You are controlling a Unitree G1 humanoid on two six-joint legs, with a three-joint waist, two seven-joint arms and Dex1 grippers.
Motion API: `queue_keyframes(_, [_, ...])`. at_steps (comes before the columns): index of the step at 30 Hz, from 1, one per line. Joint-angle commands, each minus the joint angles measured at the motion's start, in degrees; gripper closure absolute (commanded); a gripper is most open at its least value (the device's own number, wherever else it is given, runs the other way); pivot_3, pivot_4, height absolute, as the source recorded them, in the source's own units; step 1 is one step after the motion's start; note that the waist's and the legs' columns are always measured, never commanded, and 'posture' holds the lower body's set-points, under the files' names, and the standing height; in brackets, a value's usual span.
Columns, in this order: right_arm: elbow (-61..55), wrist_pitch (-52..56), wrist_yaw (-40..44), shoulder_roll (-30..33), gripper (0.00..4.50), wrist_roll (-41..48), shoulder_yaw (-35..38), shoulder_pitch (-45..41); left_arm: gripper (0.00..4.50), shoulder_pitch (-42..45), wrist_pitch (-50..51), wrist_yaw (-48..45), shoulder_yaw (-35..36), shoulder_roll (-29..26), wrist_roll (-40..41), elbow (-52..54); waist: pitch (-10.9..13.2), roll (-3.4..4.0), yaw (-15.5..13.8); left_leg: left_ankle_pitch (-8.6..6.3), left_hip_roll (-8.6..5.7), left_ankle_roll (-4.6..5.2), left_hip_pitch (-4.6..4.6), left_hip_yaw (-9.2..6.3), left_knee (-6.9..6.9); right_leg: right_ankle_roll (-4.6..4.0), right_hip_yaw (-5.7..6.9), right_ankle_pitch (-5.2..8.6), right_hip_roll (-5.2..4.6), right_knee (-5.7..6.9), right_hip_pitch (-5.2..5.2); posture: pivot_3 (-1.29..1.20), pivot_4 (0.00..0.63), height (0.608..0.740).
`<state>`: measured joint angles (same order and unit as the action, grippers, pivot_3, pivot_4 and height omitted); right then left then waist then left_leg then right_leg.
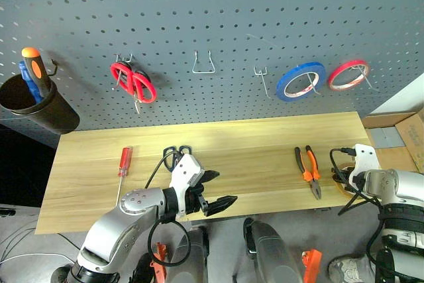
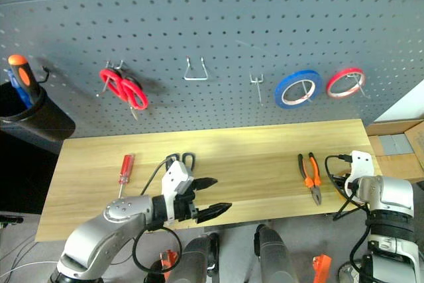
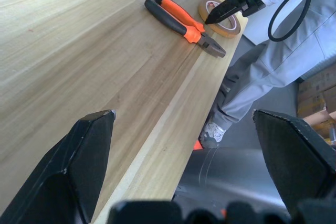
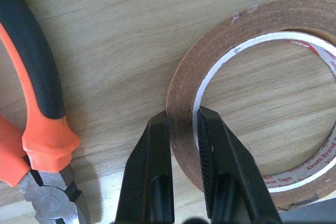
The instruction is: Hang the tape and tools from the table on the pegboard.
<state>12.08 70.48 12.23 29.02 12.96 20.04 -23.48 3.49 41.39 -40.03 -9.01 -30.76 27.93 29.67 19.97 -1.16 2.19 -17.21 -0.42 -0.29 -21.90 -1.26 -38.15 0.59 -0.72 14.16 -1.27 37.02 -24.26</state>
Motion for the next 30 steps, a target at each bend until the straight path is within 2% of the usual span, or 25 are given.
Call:
queue_keyframes(1, [-3.2,-1.8,-0.8,0.6,4.42,0.0,1.7,0.9,0.0,2.2,-2.3,-1.8,0.3,-0.2,0.3,-0.2,0.0,0.01,-0.1,0.01,0.0,-0.02,-0.01,0.01,0.0,0.01,-0.01,-0.01,0.0,0.0,-0.01,-0.08,0.365,0.74])
queue_keyframes(4, [-6.8,-2.5,0.7,0.8,4.42,1.3,2.1,1.7,0.0,4.1,-4.5,-2.1,0.4,0.7,-0.4,-2.9,0.0,0.04,0.0,0.04,-0.01,-0.1,-0.05,0.04,0.0,0.02,-0.02,-0.01,0.0,0.02,-0.08,-0.11,0.348,0.74])
queue_keyframes(7, [-17.5,-2.6,5.2,3.2,4.42,3.4,0.2,8.0,0.0,5.4,-9.6,-1.2,2.5,2.7,-1.4,-5.6,-0.1,0.16,0.0,0.06,0.0,-0.14,-0.15,0.04,0.05,0.05,0.02,0.01,0.0,0.01,-0.17,-0.14,0.329,0.74])
queue_keyframes(9, [-22.8,-7.4,11.7,5.8,4.42,4.9,-3.4,13.7,0.0,5.9,-11.7,-1.6,3.2,3.8,-1.5,-7.5,-0.2,0.26,-0.1,0.04,0.0,-0.2,-0.23,-0.03,0.05,0.14,0.12,0.06,0.0,-0.02,-0.2,-0.17,0.308,0.74])
queue_keyframes(12, [-32.4,-18.7,22.2,6.5,4.42,9.7,-3.2,22.2,0.0,5.8,-16.6,-1.7,4.5,4.8,-2.8,-9.8,-0.5,0.32,0.0,-0.02,0.0,-0.28,-0.31,-0.02,0.02,0.19,0.12,0.09,-0.01,-0.09,-0.22,-0.18,0.27,0.74])
queue_keyframes(15, [-38.7,-21.8,28.2,5.6,4.42,15.3,-2.0,27.4,0.0,5.1,-19.5,-1.9,5.2,4.5,-4.3,-12.2,-0.9,0.35,0.8,-0.03,-0.01,-0.32,-0.33,0.01,-0.06,0.21,0.1,0.09,-0.02,-0.06,-0.23,-0.19,0.244,0.74])
queue_keyframes(18, [-45.1,-25.3,34.5,7.9,4.42,17.7,-6.4,32.3,0.0,3.5,-22.4,-2.6,5.0,3.8,-6.1,-14.0,-2.2,0.3,1.4,-0.04,-0.01,-0.31,-0.33,0.01,-0.13,0.24,0.1,0.07,-0.02,-0.02,-0.22,-0.19,0.217,0.74])
queue_keyframes(26, [-42.7,-31.0,30.2,4.6,4.42,13.1,-17.9,20.2,0.0,3.3,-27.4,-1.4,6.2,4.8,-7.3,-13.2,-5.3,-0.15,2.4,-0.06,-0.07,-0.26,-0.26,0.04,-0.78,0.58,-0.04,-0.22,-0.02,0.04,0.04,-0.15,0.149,0.74])
queue_keyframes(28, [-41.3,-32.5,27.9,1.7,4.42,13.8,-17.5,15.5,0.0,3.4,-27.9,-1.5,7.1,4.4,-6.9,-12.2,-5.8,-0.33,2.4,-0.06,-0.07,-0.25,-0.2,0.03,-0.79,0.57,-0.03,-0.24,-0.02,0.06,0.1,-0.14,0.142,0.74])
queue_keyframes(30, [-40.7,-33.0,27.0,0.0,4.42,14.6,-17.1,13.1,0.0,3.7,-28.4,-1.5,7.9,4.3,-6.6,-12.1,-6.2,-0.2,2.3,-0.05,-0.07,-0.25,-0.21,0.07,-0.82,0.55,-0.1,-0.38,-0.01,0.07,0.08,-0.13,0.139,0.74])
